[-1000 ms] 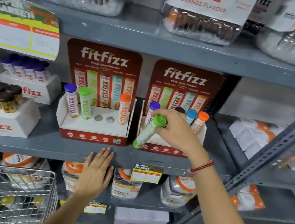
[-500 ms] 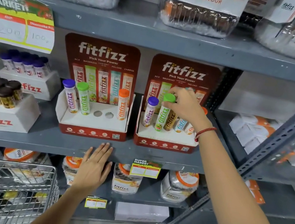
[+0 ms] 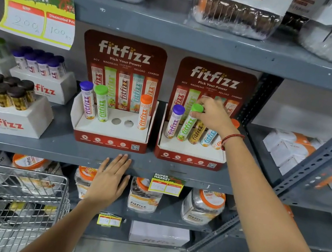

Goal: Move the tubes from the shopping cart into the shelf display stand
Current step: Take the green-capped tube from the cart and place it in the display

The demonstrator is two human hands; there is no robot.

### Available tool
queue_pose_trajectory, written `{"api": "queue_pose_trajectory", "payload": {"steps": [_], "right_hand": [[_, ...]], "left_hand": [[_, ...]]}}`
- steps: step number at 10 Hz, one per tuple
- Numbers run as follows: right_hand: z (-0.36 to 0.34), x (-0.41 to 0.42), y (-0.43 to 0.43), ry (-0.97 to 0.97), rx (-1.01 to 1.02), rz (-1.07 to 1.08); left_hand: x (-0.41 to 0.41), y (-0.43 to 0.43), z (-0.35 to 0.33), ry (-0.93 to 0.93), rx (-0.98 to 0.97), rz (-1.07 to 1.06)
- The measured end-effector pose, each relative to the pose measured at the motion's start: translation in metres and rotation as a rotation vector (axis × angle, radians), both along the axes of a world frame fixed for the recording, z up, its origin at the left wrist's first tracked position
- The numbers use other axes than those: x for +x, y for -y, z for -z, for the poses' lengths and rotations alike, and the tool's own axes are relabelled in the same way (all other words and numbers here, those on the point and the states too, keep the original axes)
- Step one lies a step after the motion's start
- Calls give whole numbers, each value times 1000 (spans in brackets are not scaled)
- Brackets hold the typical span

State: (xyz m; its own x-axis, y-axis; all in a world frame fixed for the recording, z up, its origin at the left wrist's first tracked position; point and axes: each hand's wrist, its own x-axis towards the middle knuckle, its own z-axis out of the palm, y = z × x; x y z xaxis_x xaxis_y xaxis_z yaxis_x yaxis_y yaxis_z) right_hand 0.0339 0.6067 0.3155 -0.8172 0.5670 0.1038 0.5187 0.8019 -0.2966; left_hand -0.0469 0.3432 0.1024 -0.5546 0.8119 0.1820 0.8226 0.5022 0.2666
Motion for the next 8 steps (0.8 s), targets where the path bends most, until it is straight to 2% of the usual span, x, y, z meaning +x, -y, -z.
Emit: {"api": "queue_pose_trajectory", "payload": {"steps": [1, 4, 6, 7, 8], "right_hand": [[7, 0, 4, 33, 0, -18], [12, -1, 7, -31, -26, 1], [18, -3, 64, -435, 31, 42], [38, -18, 114, -517, 42, -89], [68, -38, 168, -492, -18, -210]], "left_hand": [[0, 0, -1, 11, -2, 3], [-1, 2, -5, 29, 34, 9], [-9, 37, -20, 56, 231, -103], [-19, 75, -27, 59, 276, -171], [-27, 126, -26, 62, 299, -291]]}}
